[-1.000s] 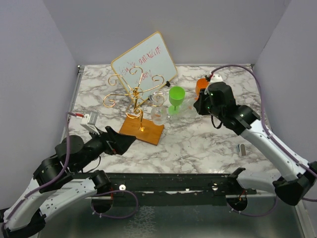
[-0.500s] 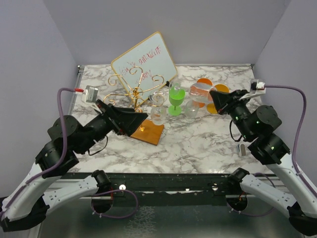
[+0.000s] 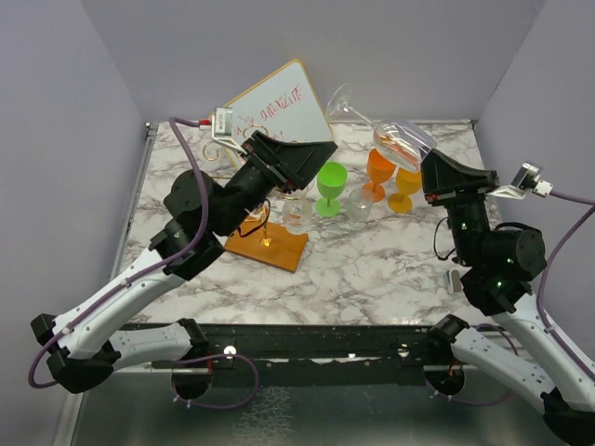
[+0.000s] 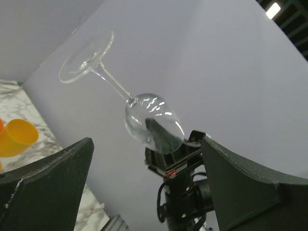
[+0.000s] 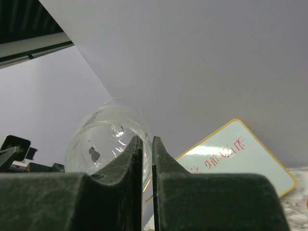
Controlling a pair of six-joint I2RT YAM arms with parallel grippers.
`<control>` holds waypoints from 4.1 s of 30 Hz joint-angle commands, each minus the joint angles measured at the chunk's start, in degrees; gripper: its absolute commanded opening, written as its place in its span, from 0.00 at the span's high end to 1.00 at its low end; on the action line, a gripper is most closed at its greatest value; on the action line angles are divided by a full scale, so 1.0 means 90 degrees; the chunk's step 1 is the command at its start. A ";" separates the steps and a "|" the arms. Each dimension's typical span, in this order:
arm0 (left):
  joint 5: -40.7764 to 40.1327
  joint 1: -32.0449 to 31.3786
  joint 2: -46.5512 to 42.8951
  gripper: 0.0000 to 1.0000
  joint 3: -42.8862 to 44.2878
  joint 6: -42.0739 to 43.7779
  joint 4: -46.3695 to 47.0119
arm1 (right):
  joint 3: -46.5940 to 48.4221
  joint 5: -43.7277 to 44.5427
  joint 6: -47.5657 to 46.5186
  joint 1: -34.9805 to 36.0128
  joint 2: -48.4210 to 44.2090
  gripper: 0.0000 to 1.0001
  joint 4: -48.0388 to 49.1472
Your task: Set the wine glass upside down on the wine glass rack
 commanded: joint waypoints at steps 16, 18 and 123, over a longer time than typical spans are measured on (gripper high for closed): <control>-0.2274 -0.0023 0.1753 0.30 0.0776 -0.1782 0.1272 | -0.0608 0.0030 0.1464 0.0027 0.0585 0.99 0.2179; -0.2329 -0.0027 0.1794 0.39 0.0760 -0.1826 0.1394 | -0.0614 0.0031 0.1465 0.0029 0.0635 0.99 0.2220; -0.1181 0.0830 -0.3075 1.00 -0.2363 0.4918 -0.3270 | -0.0608 -0.1776 -0.1377 0.0024 0.0068 0.38 -0.1877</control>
